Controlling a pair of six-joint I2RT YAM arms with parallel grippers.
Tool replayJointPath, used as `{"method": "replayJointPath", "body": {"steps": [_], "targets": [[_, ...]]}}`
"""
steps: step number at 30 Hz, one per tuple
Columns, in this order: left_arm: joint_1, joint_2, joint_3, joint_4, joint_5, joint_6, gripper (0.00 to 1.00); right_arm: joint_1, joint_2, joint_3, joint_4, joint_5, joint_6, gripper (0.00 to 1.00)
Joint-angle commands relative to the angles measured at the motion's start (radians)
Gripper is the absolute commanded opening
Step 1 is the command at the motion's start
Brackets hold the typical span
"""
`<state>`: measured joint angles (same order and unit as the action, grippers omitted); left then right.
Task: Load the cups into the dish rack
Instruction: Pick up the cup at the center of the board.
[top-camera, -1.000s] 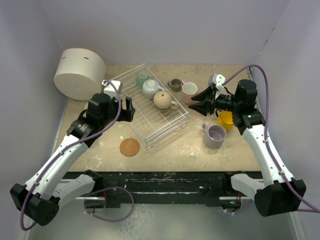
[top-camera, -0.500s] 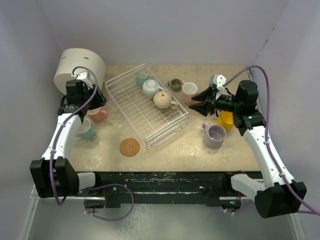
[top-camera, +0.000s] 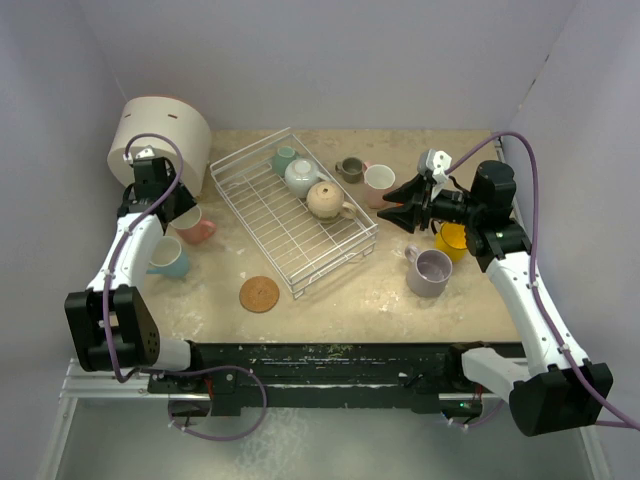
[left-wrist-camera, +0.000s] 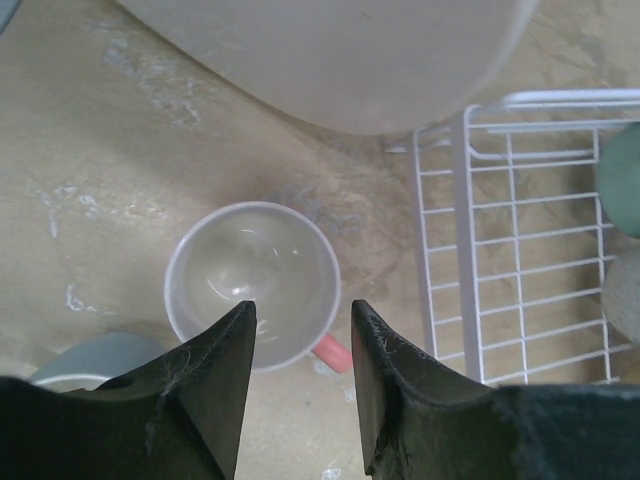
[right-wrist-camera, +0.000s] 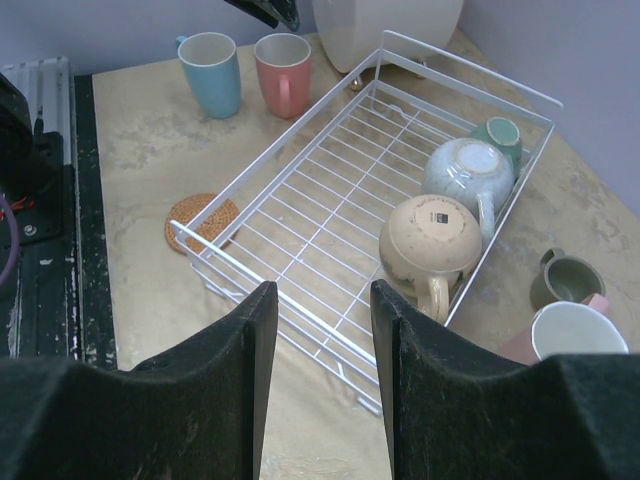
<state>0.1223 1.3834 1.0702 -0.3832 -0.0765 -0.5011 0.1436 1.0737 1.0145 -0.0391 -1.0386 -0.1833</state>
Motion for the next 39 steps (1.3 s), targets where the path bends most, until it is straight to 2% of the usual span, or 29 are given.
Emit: {"method": "replayJointPath", "body": {"steps": [1, 12, 31, 35, 39], "targets": [[0.003, 0.046, 0.064, -0.011, -0.125, -0.097, 0.45, -0.004, -0.004, 0.002, 0.03, -0.002, -0.017, 0.45], [-0.002, 0.144, 0.091, 0.001, -0.055, -0.177, 0.42, -0.004, 0.015, 0.001, 0.035, -0.013, -0.019, 0.45], [-0.042, 0.27, 0.141, -0.034, -0.125, -0.192, 0.44, -0.002, 0.046, 0.005, 0.013, -0.02, -0.038, 0.45], [-0.042, 0.295, 0.15, -0.025, -0.126, -0.166, 0.38, -0.002, 0.049, 0.005, 0.013, -0.022, -0.039, 0.44], [-0.043, 0.321, 0.158, -0.026, -0.129, -0.148, 0.26, -0.002, 0.048, 0.003, 0.013, -0.021, -0.039, 0.44]]}}
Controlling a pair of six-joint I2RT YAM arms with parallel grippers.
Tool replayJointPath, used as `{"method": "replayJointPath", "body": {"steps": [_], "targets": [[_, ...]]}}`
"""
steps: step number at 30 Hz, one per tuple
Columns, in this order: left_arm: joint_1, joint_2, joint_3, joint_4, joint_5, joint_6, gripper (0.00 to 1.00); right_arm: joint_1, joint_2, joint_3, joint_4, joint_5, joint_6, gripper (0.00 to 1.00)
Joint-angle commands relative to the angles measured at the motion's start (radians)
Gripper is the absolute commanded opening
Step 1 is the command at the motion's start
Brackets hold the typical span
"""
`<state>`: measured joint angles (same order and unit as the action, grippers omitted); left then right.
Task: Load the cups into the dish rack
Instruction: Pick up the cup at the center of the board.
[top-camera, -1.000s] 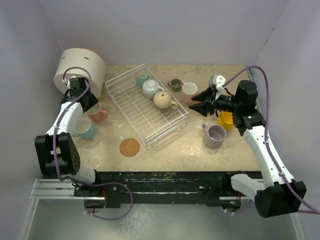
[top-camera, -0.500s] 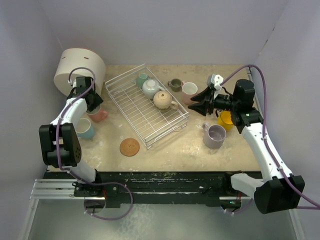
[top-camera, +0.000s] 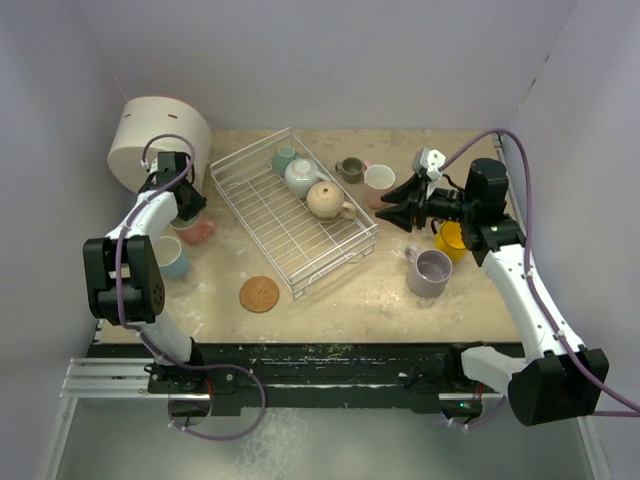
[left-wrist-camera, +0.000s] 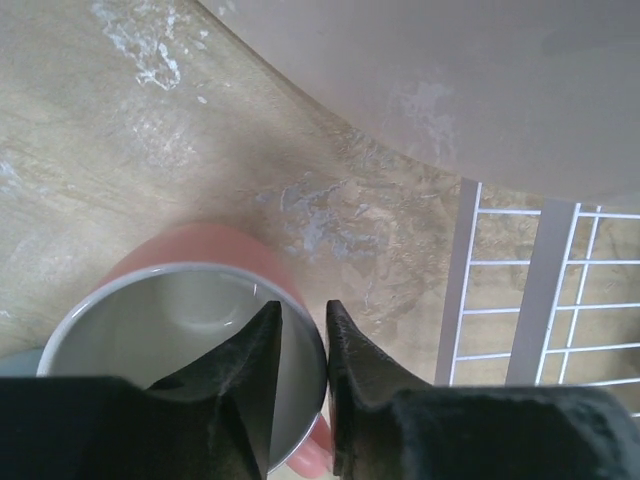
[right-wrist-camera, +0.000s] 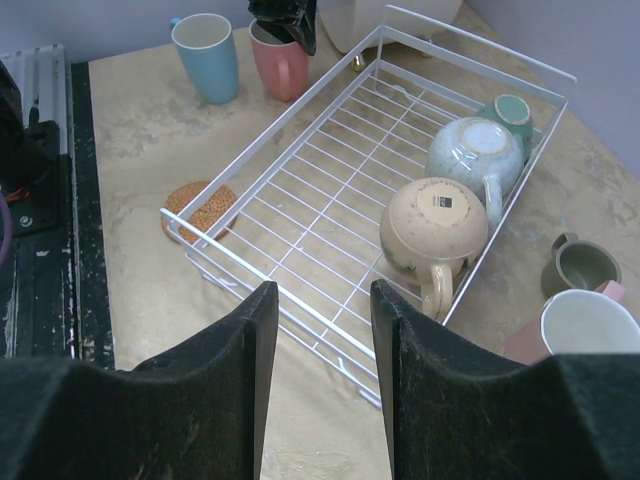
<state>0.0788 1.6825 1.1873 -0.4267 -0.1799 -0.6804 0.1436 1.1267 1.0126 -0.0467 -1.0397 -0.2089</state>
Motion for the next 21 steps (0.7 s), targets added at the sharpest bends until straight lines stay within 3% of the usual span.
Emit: {"method": "replayJointPath", "body": {"steps": [1, 3, 6, 21], "targets": [[0.001, 0.023, 0.042, 0.016, -0.026, 0.035, 0.22, -0.002, -0.007, 0.005, 0.021, -0.019, -0.014, 0.44], [0.0, 0.019, 0.041, 0.017, -0.025, 0.04, 0.1, -0.002, -0.007, 0.005, 0.021, -0.019, -0.015, 0.44], [-0.001, -0.005, 0.041, 0.02, -0.013, 0.053, 0.05, -0.002, -0.006, 0.006, 0.02, -0.021, -0.015, 0.44], [-0.005, -0.29, -0.09, 0.073, 0.017, 0.093, 0.0, -0.002, -0.005, 0.003, 0.022, -0.022, -0.015, 0.44]]}}
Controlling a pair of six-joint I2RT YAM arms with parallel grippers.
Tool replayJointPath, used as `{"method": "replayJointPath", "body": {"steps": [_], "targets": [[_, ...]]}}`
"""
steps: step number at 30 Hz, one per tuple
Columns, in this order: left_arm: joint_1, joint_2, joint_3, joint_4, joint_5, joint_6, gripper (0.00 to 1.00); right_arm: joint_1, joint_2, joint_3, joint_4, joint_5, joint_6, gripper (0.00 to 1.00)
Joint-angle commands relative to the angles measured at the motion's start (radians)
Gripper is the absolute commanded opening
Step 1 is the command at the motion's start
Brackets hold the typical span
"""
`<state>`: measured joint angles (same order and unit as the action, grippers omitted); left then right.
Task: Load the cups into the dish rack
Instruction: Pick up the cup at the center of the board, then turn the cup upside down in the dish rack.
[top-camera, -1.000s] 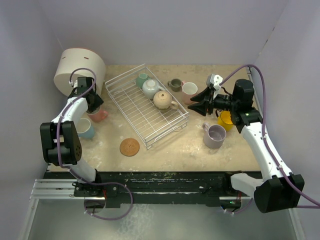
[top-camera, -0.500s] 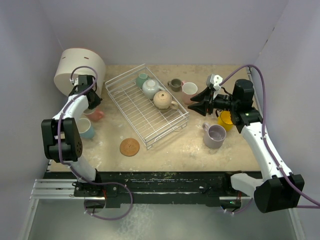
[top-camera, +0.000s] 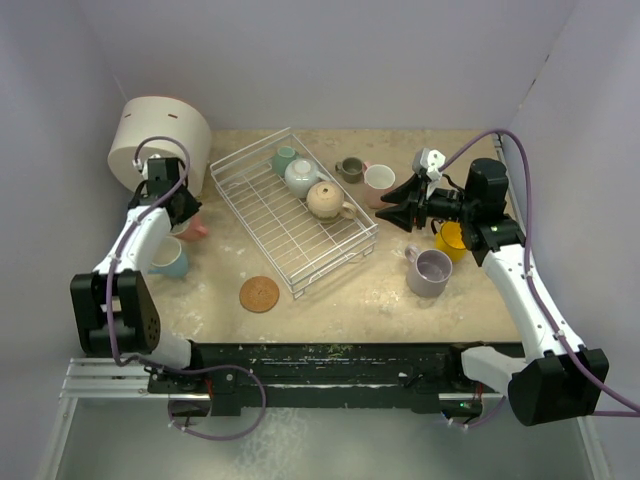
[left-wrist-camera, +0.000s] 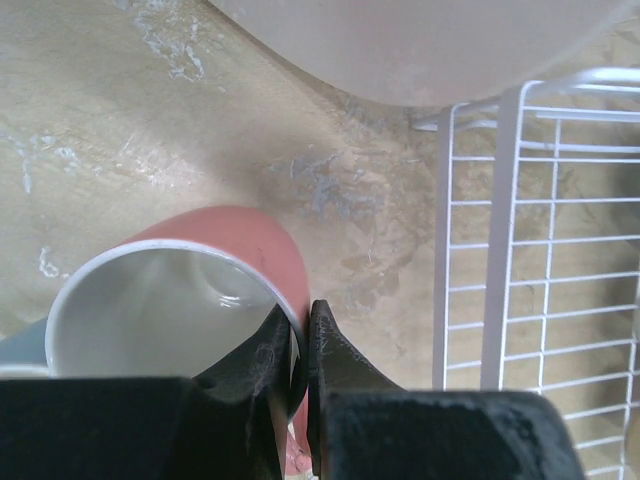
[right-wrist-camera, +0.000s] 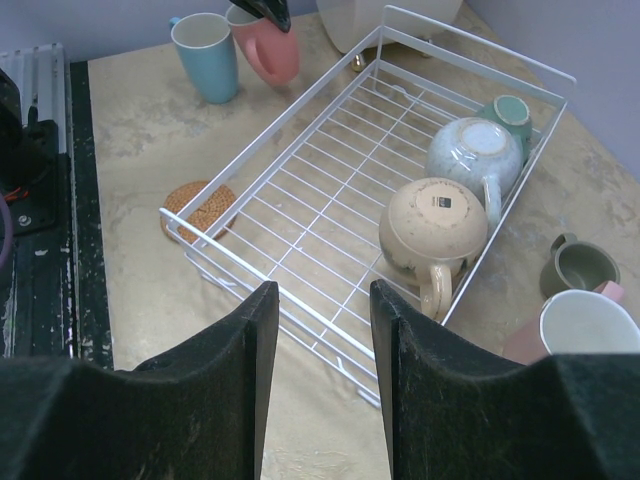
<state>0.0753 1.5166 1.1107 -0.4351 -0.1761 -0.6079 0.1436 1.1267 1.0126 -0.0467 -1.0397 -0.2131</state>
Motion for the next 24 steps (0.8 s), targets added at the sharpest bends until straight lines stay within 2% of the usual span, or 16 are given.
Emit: {"method": "replayJointPath", "body": {"steps": [1, 14, 24], "targets": [[-0.001, -0.145, -0.023, 0.079, 0.019, 0.022, 0.0, -0.002, -0.003, 0.003, 0.023, -0.022, -0.011, 0.44], [-0.001, -0.457, -0.127, 0.133, 0.248, 0.112, 0.0, -0.002, 0.003, 0.003, 0.04, -0.032, -0.002, 0.44], [-0.001, -0.74, -0.266, 0.215, 0.491, 0.078, 0.0, -0.002, 0.014, -0.045, 0.078, -0.068, 0.026, 0.44]]}}
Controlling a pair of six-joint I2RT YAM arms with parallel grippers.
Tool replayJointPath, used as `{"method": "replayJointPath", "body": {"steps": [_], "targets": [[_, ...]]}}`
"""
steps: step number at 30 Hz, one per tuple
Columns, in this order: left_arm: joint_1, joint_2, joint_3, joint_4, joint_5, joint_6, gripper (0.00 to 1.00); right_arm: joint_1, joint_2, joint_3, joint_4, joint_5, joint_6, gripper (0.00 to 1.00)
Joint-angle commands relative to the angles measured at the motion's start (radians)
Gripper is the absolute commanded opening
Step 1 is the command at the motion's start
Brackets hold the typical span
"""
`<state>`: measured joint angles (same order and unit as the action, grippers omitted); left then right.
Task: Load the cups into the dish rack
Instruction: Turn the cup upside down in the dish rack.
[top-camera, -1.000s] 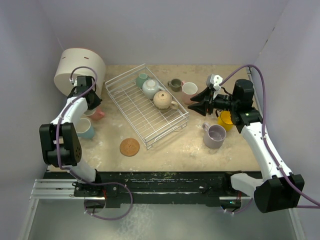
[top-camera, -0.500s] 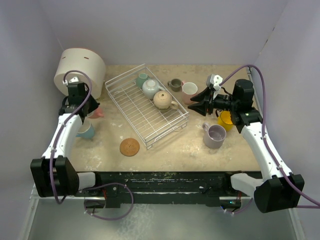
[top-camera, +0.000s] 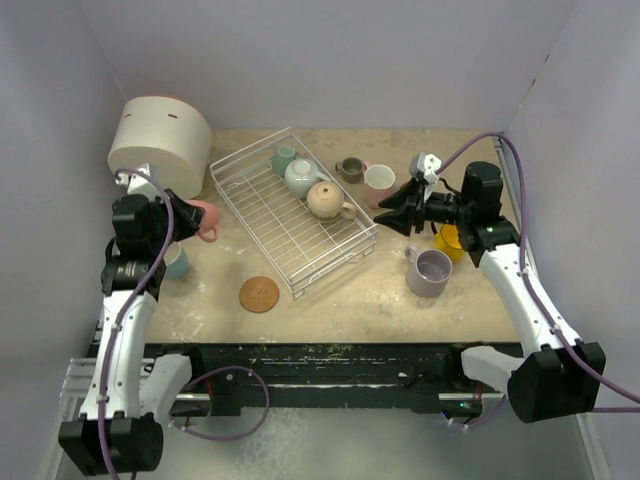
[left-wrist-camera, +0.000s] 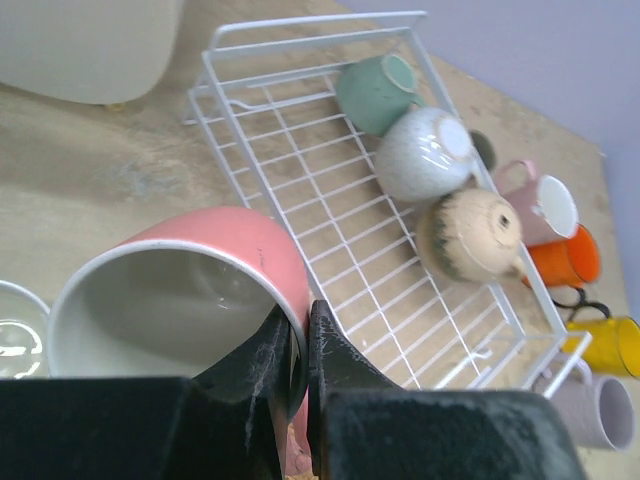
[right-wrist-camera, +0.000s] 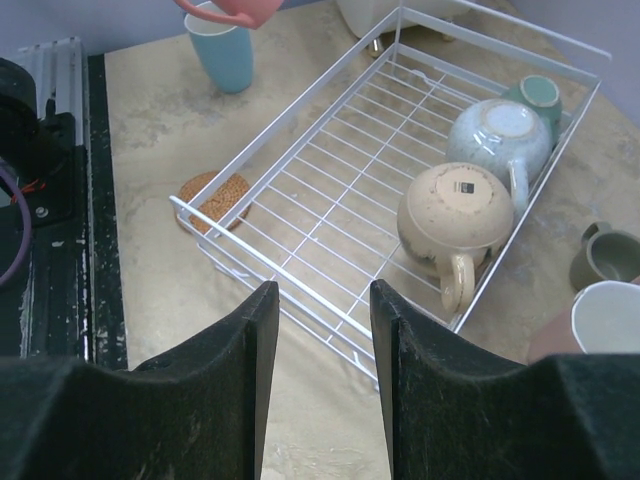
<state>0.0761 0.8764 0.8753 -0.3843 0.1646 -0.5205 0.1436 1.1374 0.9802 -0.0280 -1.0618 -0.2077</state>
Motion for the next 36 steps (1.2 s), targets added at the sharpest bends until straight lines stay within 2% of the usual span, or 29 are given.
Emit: {"method": "replayJointPath", "body": {"steps": [1, 11, 17, 22, 36], "targets": [[-0.002, -0.127, -0.052, 0.185, 0.172, -0.021, 0.0, -0.002, 0.004, -0.016, 0.066, -0.05, 0.024, 0.45], [-0.002, -0.303, -0.194, 0.449, 0.387, -0.219, 0.0, -0.002, 0.009, -0.06, 0.179, -0.135, 0.122, 0.47], [-0.013, -0.332, -0.238, 0.608, 0.413, -0.323, 0.0, -0.002, 0.002, -0.087, 0.266, -0.179, 0.201, 0.49], [-0.061, -0.33, -0.257, 0.706, 0.381, -0.377, 0.0, -0.002, 0.006, -0.113, 0.346, -0.207, 0.273, 0.52], [-0.377, -0.181, -0.263, 0.98, 0.134, -0.324, 0.0, 0.012, 0.035, -0.173, 0.592, -0.226, 0.512, 0.6]]}}
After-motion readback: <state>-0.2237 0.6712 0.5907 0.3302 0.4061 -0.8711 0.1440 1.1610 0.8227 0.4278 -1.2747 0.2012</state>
